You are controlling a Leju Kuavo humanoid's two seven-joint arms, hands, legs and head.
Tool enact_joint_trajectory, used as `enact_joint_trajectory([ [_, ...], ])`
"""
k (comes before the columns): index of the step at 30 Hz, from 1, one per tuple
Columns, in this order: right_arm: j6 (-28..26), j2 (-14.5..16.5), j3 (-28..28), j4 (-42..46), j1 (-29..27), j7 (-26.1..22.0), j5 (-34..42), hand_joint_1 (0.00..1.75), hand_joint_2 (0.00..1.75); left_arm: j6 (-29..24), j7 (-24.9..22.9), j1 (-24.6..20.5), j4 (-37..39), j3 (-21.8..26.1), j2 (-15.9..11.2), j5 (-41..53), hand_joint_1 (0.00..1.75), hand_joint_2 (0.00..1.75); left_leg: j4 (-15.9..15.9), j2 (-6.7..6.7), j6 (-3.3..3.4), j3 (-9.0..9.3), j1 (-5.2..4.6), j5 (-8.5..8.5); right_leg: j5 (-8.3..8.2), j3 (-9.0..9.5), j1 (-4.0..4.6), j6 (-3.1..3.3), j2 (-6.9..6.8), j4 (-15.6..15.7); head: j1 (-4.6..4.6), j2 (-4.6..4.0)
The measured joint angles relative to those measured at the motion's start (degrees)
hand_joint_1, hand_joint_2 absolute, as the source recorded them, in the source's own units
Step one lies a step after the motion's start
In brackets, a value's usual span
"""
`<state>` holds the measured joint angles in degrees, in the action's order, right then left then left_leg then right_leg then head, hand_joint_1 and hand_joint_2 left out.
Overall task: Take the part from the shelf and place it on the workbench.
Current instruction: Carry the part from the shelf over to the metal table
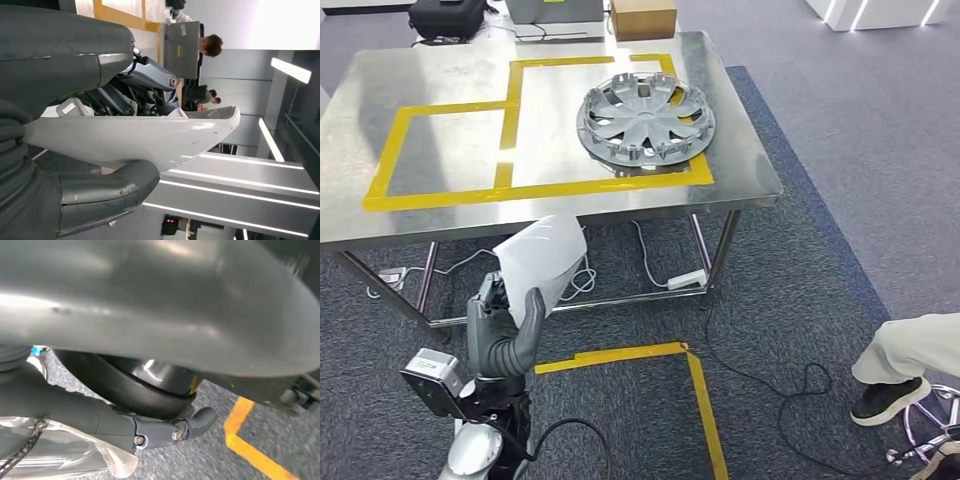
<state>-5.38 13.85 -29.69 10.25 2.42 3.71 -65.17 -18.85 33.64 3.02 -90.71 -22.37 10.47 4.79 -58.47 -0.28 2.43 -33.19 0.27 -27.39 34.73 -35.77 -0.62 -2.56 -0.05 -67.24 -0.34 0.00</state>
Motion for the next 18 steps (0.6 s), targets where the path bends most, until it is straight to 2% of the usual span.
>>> enact_joint_trajectory([
  [1,0.0,0.0,0.0,0.0,0.1,0.0,0.0,0.0,0.0,0.0,0.0,0.2,0.0,0.1,0.0,0.0,1.75,1.75,0.0,0.01,0.14,0.16,-0.05,-0.21,0.92,-2.28,-0.01,-0.07,0.01,-3.6,0.05,0.0],
  [2,0.0,0.0,0.0,0.0,0.1,-0.1,0.0,0.0,0.0,0.0,0.0,0.3,0.0,0.2,0.0,0.0,1.75,1.75,0.0,-0.01,0.21,0.39,-0.09,-0.45,0.93,-3.9,0.0,-0.1,0.01,-5.8,0.05,0.0],
  [3,-0.1,0.0,0.0,0.0,0.2,-0.1,0.0,0.0,0.0,0.1,0.0,0.4,0.0,0.3,0.0,0.0,1.75,1.75,0.0,-0.07,0.22,0.72,-0.11,-0.72,-0.21,-4.46,0.02,-0.07,0.02,-5.8,0.07,0.0],
  [4,0.0,0.0,-0.1,0.0,0.2,0.0,0.0,0.0,0.0,0.2,0.0,0.4,0.0,0.4,0.0,0.0,1.75,1.75,0.0,-0.15,0.16,1.17,-0.12,-1.04,-2.38,-3.88,0.03,0.05,0.02,-3.6,0.08,0.0],
  [5,0.1,0.0,-0.1,0.0,0.2,0.0,0.0,0.0,0.0,0.3,0.0,0.4,0.0,0.5,0.0,0.1,1.75,1.75,0.0,-0.23,0.04,1.7,-0.12,-1.41,-4.92,-2.5,0.04,0.21,0.01,0.1,0.08,0.0],
  [6,0.1,0.0,-0.1,0.0,0.2,0.0,0.0,0.0,0.0,0.4,0.0,0.3,0.0,0.6,0.0,0.1,1.75,1.75,0.0,-0.29,-0.17,2.14,-0.21,-1.77,-6.72,-0.97,0.14,0.38,0.01,3.6,0.08,0.0],
  [7,0.2,0.0,-0.1,0.0,0.2,0.0,0.0,0.0,0.0,0.6,0.0,0.2,0.0,0.7,0.0,0.1,1.75,1.75,-0.1,-0.32,-0.44,2.4,-0.29,-2.06,-7.6,0.51,0.23,0.62,0.0,6.6,0.09,0.0],
  [8,0.3,0.0,-0.1,0.0,0.2,0.0,0.0,0.0,0.0,0.7,0.0,0.1,0.0,0.8,0.0,0.2,1.75,1.75,-0.1,-0.3,-0.71,2.49,-0.36,-2.24,-7.64,1.41,0.34,0.83,0.03,8.2,0.04,0.0],
  [10,0.3,0.0,-0.1,0.0,0.1,-0.1,0.0,0.0,0.0,0.9,-0.2,-0.1,0.0,0.8,0.1,0.3,1.75,1.75,0.0,-0.22,-1.22,2.51,-0.43,-2.4,-6.92,2.12,0.42,1.31,0.15,9.0,-0.1,0.0],
  [12,0.3,0.0,-0.2,0.0,0.0,-0.1,0.0,0.0,0.0,0.9,-0.2,-0.3,-0.1,0.8,0.2,0.4,1.75,1.75,-0.5,-0.15,-1.8,2.58,-0.42,-3.16,-6.78,2.65,0.14,1.82,0.2,9.3,-0.31,0.0],
  [14,0.3,0.1,-0.2,0.0,0.0,-0.1,0.0,0.0,0.0,0.9,-0.3,-0.5,-0.2,0.8,0.2,0.5,1.75,1.75,-5.1,-0.11,-2.42,0.59,-0.29,-5.5,-6.51,3.5,-0.13,2.41,0.07,9.8,-0.6,0.0],
  [16,0.3,0.1,-0.3,0.0,0.0,-0.1,0.0,0.0,0.0,0.9,-0.3,-0.6,-0.2,0.8,0.2,0.5,1.75,1.75,-12.9,-0.08,-2.85,-3.66,-0.09,-8.17,-6.06,4.06,-0.11,2.76,0.0,9.8,-0.77,0.0],
  [17,0.3,0.1,-0.3,0.0,-0.1,-0.1,0.0,0.0,0.0,0.9,-0.3,-0.5,-0.2,0.8,0.1,0.5,1.75,1.75,-15.6,-0.08,-2.96,-5.46,-0.01,-8.45,-5.8,4.36,-0.1,2.8,0.02,9.8,-0.76,0.0],
  [18,0.3,0.1,-0.3,0.0,-0.1,-0.1,0.0,0.0,0.0,0.9,-0.3,-0.5,-0.2,0.8,0.1,0.5,1.75,1.75,-16.5,-0.07,-3.01,-6.46,0.03,-7.58,-5.51,4.72,-0.1,2.77,0.08,9.8,-0.76,0.0],
])
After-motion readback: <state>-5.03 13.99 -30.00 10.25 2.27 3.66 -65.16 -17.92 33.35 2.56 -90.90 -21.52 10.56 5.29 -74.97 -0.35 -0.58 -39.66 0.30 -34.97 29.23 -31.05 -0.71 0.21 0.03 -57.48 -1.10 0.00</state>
